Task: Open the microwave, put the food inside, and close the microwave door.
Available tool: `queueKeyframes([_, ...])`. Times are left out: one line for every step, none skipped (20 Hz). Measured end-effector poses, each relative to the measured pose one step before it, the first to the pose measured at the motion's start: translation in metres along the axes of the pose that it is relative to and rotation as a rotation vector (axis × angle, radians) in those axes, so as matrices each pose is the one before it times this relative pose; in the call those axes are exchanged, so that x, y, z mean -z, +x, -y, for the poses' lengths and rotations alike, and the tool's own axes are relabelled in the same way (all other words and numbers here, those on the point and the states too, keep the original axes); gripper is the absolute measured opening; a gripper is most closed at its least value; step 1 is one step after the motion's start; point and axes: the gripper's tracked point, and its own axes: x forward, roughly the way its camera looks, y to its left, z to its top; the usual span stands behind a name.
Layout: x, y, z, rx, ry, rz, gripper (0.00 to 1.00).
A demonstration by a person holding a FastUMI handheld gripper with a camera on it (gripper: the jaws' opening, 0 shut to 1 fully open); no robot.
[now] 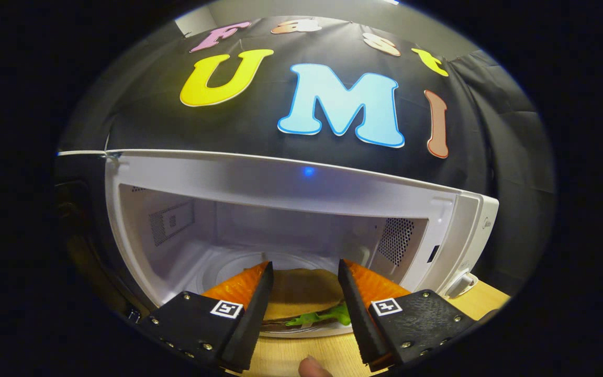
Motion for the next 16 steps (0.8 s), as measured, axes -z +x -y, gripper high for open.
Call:
queueKeyframes([-0.00573, -0.00705, -0.00442, -0.01605, 0.00655, 0.00667, 0.75])
queueKeyframes([-0.00552, -0.00919, -0.00466, -0.01855, 0.00790, 0.00631, 0.75])
queueKeyframes([-0.00655, -0.01075, -0.00566, -0.02177, 0.00727, 0.00950, 0.75])
queueKeyframes([-0.00654, -0.01226, -0.00537, -0.02266, 0.00383, 0.00970, 0.75])
queueKeyframes([-0.00734, -0.01325, -0.00512, -0.02203, 0.00311, 0.01272, 0.75])
queueKeyframes([-0.00642, -0.01463, -0.00603, -0.02538, 0.00290, 0.01024, 0.75])
queueKeyframes([-0.00561, -0.01594, -0.00656, -0.02938, 0.00168, 0.00761, 0.75])
queueKeyframes([-0.00743, -0.01646, -0.00635, -0.02698, 0.00114, 0.01379, 0.75])
queueKeyframes([-0.00768, -0.01784, -0.00607, -0.02625, -0.00187, 0.01639, 0.75])
queueKeyframes([-0.00820, -0.01796, -0.00699, -0.02491, -0.00592, 0.01680, 0.75])
queueKeyframes([-0.00834, -0.01884, -0.00568, -0.02216, -0.00713, 0.01940, 0.75])
queueKeyframes([-0.00923, -0.01930, -0.00688, -0.02139, -0.00713, 0.01665, 0.75])
queueKeyframes([-0.00921, -0.01783, -0.00714, -0.02354, -0.00436, 0.01636, 0.75])
queueKeyframes([-0.00854, -0.01728, -0.00692, -0.02106, -0.00273, 0.01604, 0.75])
queueKeyframes([-0.00653, -0.01701, -0.00813, -0.02520, 0.00040, 0.00904, 0.75])
queueKeyframes([-0.00394, -0.01531, -0.00951, -0.02640, -0.00032, 0.00389, 0.74])
